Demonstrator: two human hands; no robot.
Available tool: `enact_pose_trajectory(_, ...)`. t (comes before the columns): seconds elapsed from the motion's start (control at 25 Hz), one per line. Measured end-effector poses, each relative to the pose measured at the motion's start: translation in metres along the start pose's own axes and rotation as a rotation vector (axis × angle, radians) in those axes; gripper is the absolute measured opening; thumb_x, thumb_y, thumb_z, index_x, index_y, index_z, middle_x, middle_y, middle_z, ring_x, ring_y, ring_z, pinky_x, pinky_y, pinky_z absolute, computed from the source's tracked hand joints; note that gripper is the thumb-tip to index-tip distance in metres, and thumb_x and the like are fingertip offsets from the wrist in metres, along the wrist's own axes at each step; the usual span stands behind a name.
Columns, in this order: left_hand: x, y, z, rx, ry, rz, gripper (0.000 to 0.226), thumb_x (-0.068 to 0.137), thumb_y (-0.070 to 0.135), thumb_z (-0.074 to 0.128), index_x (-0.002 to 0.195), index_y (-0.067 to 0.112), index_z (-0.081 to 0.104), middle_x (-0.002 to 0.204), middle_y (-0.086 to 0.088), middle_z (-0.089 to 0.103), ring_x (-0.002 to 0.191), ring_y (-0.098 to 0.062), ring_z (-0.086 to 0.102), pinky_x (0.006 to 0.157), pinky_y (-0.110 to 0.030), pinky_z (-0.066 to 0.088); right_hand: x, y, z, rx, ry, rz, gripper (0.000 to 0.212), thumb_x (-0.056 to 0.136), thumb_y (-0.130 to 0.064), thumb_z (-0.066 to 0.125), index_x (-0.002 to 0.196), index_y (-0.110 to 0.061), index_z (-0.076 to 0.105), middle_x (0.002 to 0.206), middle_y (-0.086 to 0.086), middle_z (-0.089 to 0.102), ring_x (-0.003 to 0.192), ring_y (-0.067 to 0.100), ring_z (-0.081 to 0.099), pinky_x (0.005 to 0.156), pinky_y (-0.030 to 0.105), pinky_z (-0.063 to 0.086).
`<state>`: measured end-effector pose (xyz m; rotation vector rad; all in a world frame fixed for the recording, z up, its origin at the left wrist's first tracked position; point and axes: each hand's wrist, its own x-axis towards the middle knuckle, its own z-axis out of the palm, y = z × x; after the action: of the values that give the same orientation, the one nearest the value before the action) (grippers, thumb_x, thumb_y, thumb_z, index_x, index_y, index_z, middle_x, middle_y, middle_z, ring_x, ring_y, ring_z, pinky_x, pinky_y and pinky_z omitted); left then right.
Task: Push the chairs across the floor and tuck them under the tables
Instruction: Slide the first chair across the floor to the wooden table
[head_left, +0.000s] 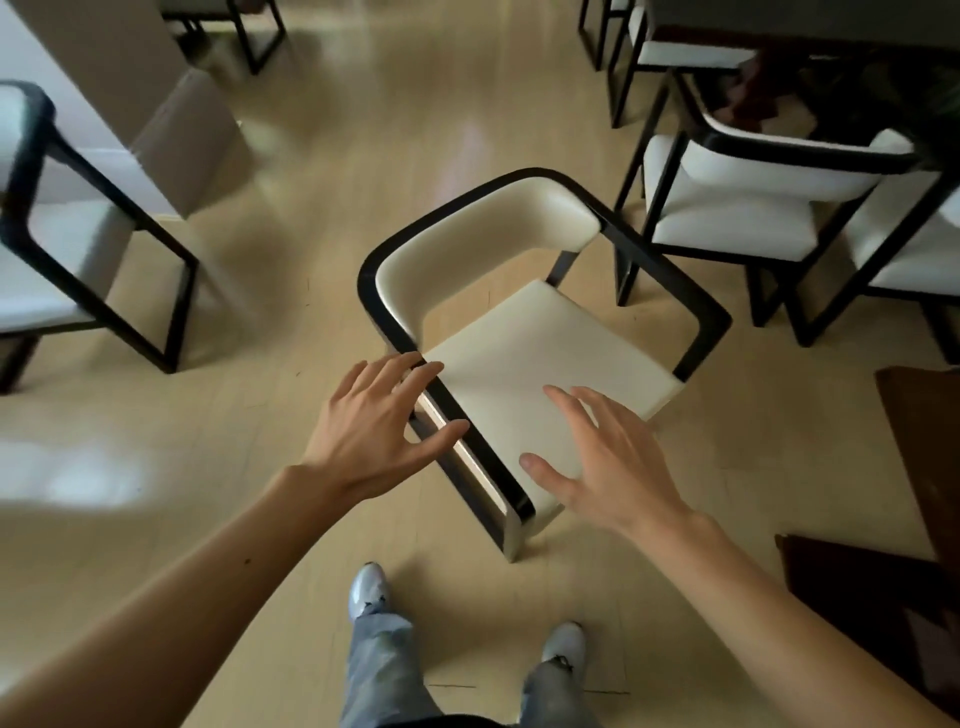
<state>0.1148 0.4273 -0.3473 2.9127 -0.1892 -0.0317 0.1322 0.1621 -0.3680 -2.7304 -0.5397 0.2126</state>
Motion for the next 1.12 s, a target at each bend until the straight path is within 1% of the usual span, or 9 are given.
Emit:
enact_pose_trajectory(0.16,0.009,-0.071,-0.001,-0.024,-0.01,0.065,0.079,0.087,0.08,0.028,0.144,0.027,0.044,0.149,-0.003,0.048,0.139,-0.024,0.04,0.115,-0.048,0.032,0.022,-0.049,0.029,-0.013,0.042,0.075,0.081,0.086,-0.077,0.028,0.151,-0.027,0.025,0.151,0.008,0.038,0.139,0.025,0.033,0.11,0.045,0.031)
enact_pose_trajectory(0.32,0.022,-0.142,-0.002,-0.069,-0.042,0.173,0.076,0.089,0.076,0.03,0.141,0.024,0.048,0.144,-0.005,0.052,0.134,-0.026,0.045,0.111,-0.047,0.032,0.044,-0.101,0.064,0.016,0.089,0.21,0.074,0.09,-0.072,0.035,0.149,-0.028,0.025,0.149,0.005,0.041,0.137,0.023,0.036,0.11,0.046,0.034)
enact_pose_trajectory(0.4,0.03,-0.175,-0.002,-0.066,-0.082,0.223,0.076,0.089,0.076,0.029,0.141,0.024,0.048,0.144,-0.004,0.053,0.134,-0.026,0.044,0.112,-0.045,0.03,0.053,-0.127,0.083,0.029,0.095,0.285,0.072,0.091,-0.071,0.036,0.148,-0.029,0.026,0.147,0.004,0.043,0.134,0.024,0.04,0.108,0.047,0.035)
enact_pose_trajectory(0.52,0.053,-0.205,0.001,-0.063,-0.142,0.255,0.077,0.088,0.075,0.027,0.142,0.025,0.046,0.145,-0.002,0.051,0.136,-0.025,0.042,0.114,-0.043,0.026,0.058,-0.15,0.102,0.053,0.124,0.387,0.07,0.09,-0.068,0.038,0.146,-0.027,0.031,0.142,0.004,0.048,0.127,0.026,0.046,0.105,0.047,0.038)
enact_pose_trajectory(0.76,0.115,-0.216,0.029,-0.014,-0.234,0.326,0.077,0.089,0.078,0.024,0.144,0.028,0.042,0.149,-0.001,0.047,0.139,-0.024,0.039,0.116,-0.044,0.023,0.094,-0.14,0.128,0.053,0.106,0.528,0.068,0.092,-0.065,0.036,0.147,-0.026,0.033,0.141,0.005,0.049,0.126,0.029,0.047,0.106,0.047,0.036)
enact_pose_trajectory(0.92,0.158,-0.223,0.052,0.043,-0.265,0.376,0.077,0.088,0.076,0.022,0.141,0.026,0.046,0.146,-0.003,0.051,0.137,-0.027,0.042,0.115,-0.047,0.026,0.14,-0.119,0.154,0.094,0.098,0.557,0.065,0.093,-0.064,0.035,0.146,-0.026,0.034,0.139,0.007,0.05,0.123,0.029,0.049,0.104,0.046,0.037)
enact_pose_trajectory(1.12,0.221,-0.233,0.106,0.156,-0.351,0.494,0.073,0.089,0.071,0.021,0.134,0.023,0.052,0.138,-0.006,0.057,0.131,-0.029,0.049,0.113,-0.049,0.032,0.192,-0.076,0.21,0.164,0.017,0.638,0.067,0.094,-0.065,0.029,0.147,-0.024,0.035,0.142,0.009,0.049,0.124,0.03,0.048,0.106,0.046,0.034)
